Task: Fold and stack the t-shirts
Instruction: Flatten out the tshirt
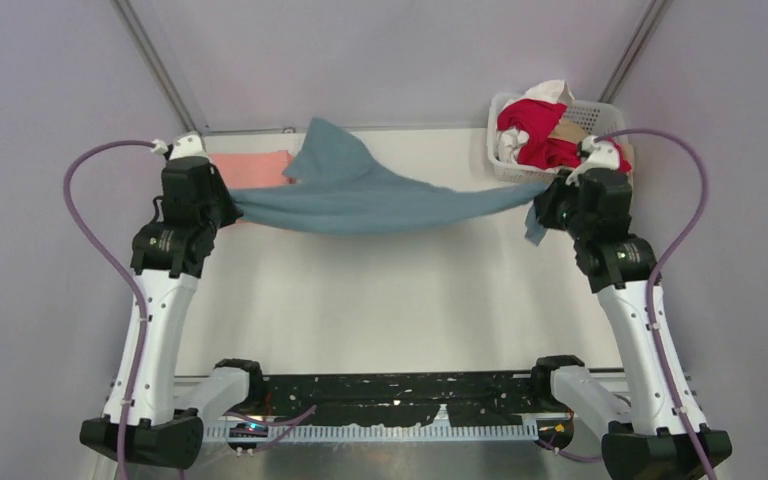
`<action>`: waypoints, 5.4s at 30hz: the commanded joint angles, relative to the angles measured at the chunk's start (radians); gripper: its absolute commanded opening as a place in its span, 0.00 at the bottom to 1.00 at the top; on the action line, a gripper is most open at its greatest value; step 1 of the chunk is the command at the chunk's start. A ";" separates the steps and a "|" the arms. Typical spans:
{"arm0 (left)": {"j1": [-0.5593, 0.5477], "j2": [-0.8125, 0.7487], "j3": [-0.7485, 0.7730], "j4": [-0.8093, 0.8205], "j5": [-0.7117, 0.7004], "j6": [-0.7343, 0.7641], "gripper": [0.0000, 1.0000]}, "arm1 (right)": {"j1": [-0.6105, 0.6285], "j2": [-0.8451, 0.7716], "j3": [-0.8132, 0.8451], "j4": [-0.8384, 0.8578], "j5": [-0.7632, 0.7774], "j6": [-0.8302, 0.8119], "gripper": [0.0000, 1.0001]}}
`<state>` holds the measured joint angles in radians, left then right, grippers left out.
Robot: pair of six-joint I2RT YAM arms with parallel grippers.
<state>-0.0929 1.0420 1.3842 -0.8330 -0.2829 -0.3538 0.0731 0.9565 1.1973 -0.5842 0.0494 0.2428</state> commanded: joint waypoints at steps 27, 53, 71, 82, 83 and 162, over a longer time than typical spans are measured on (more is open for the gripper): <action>-0.010 0.291 -0.224 0.147 0.098 -0.223 1.00 | 0.268 0.427 -0.122 0.347 -0.022 -0.043 0.95; -0.023 0.407 -0.175 0.213 0.221 -0.222 0.99 | 0.475 0.518 -0.569 0.116 -0.061 0.336 0.95; -0.119 0.966 0.443 0.030 0.292 -0.182 1.00 | 0.408 0.500 -0.128 0.324 0.033 0.140 0.95; -0.121 1.287 0.767 -0.020 0.431 -0.286 1.00 | 0.366 1.140 0.479 0.240 0.010 0.097 0.96; -0.120 1.303 0.774 -0.024 0.433 -0.294 0.99 | 0.363 1.170 0.544 0.201 0.003 0.109 0.96; -0.122 0.341 0.255 0.227 -0.181 -0.032 0.01 | 0.277 0.600 0.647 0.314 0.470 -0.317 0.09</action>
<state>-0.2203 1.1976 1.6886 -0.6033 -0.2943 -0.3843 0.4137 1.4006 1.9228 -0.3054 0.4503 -0.1284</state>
